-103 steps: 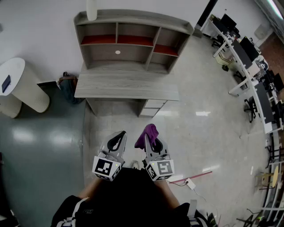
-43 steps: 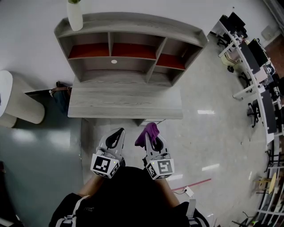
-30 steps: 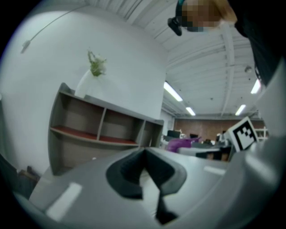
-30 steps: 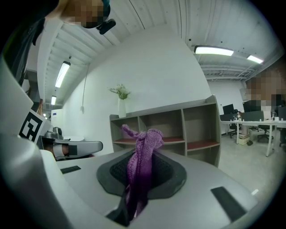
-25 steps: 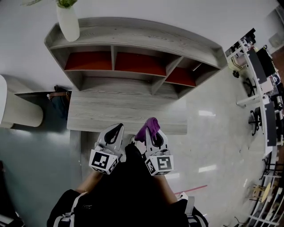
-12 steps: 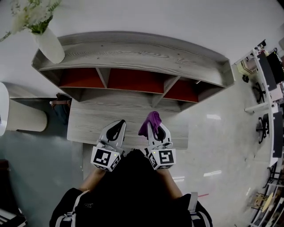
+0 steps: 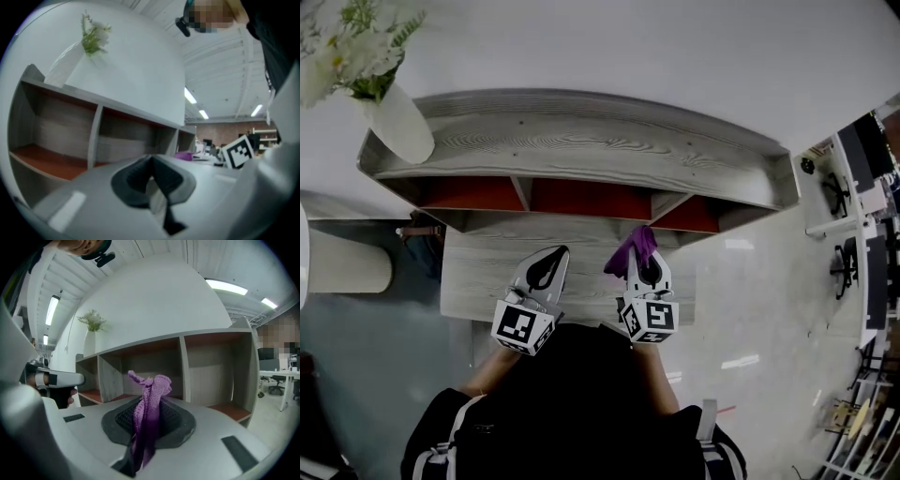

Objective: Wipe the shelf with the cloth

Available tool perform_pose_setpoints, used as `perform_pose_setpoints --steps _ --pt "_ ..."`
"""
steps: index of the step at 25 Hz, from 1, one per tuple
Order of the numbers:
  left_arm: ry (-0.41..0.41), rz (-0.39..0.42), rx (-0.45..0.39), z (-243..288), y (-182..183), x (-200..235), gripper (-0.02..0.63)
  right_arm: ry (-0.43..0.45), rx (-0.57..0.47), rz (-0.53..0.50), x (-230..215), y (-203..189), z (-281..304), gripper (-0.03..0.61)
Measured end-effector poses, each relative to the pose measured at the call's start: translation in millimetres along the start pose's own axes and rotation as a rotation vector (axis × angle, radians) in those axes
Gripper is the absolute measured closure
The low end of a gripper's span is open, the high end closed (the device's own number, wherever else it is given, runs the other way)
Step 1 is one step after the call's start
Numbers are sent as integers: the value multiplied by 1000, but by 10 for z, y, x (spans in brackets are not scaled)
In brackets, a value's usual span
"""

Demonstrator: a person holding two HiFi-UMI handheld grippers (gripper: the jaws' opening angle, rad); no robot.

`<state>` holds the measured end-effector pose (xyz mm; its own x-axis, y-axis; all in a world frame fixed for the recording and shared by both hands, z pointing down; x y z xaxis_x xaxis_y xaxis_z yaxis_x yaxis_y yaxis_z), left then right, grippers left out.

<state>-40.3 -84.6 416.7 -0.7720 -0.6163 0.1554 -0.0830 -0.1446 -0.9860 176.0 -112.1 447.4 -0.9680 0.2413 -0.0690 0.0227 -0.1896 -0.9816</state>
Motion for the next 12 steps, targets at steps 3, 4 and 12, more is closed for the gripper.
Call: perform_pose_setpoints --steps 3,4,12 --pt "-30 0 -1 84 8 79 609 -23 6 -14 -28 6 152 528" --pt "-38 3 3 108 3 102 609 -30 11 -18 -44 -2 193 529" --pt "-64 -2 18 320 -4 280 609 -93 55 -29 -227 -84 497 529"
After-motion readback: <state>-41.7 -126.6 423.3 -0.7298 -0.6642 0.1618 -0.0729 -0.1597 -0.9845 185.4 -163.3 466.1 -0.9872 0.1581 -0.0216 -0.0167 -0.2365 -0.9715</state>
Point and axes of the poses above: the fingertips, and each gripper's own axes: z forward along the fingers, x to its left, y out of its top, the point moved 8 cm from there along -z, backward along the fingers, and after that the axes turned 6 degrees about -y, right-handed, at the moved point
